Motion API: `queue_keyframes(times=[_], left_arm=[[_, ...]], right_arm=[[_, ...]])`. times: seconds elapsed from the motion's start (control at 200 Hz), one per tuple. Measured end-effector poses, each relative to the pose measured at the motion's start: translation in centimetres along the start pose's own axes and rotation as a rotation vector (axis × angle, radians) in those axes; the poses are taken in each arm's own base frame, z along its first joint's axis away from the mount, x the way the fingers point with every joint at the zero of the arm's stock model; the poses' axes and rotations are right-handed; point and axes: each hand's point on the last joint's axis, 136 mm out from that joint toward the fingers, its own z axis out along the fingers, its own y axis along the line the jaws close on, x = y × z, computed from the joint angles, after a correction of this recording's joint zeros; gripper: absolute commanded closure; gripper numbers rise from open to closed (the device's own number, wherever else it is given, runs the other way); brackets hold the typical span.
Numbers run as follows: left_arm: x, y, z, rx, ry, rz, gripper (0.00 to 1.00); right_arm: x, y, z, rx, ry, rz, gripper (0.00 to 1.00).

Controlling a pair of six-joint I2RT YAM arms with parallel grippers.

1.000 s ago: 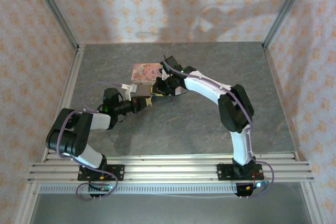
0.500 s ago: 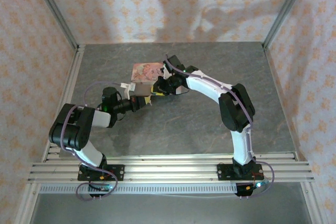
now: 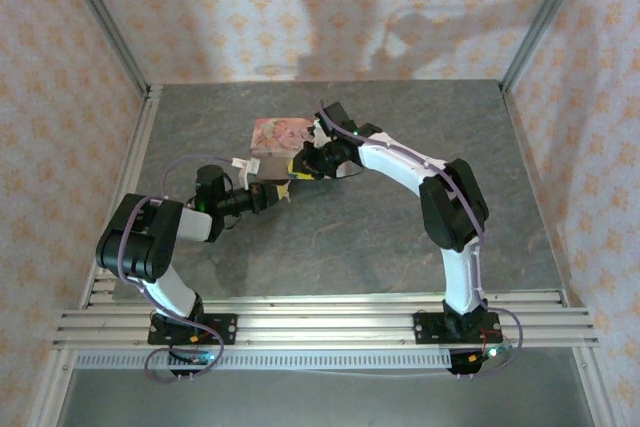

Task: Unlock a padlock with a key

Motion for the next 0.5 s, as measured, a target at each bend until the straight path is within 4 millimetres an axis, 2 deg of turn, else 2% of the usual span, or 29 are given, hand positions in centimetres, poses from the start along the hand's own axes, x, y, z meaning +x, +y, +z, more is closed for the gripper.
queue_keyframes(times=[0.28, 0.5], left_arm=[[0.3, -0.1, 0.2, 0.000, 0.016, 0.042, 1.00], [0.5, -1.2, 0.6, 0.011, 0.039, 0.120, 1.00]], right_arm=[[-0.1, 0.7, -0.2, -0.035, 0.004, 0.019, 1.00], [0.1, 1.0, -0.3, -0.052, 0.018, 0.023, 1.00]])
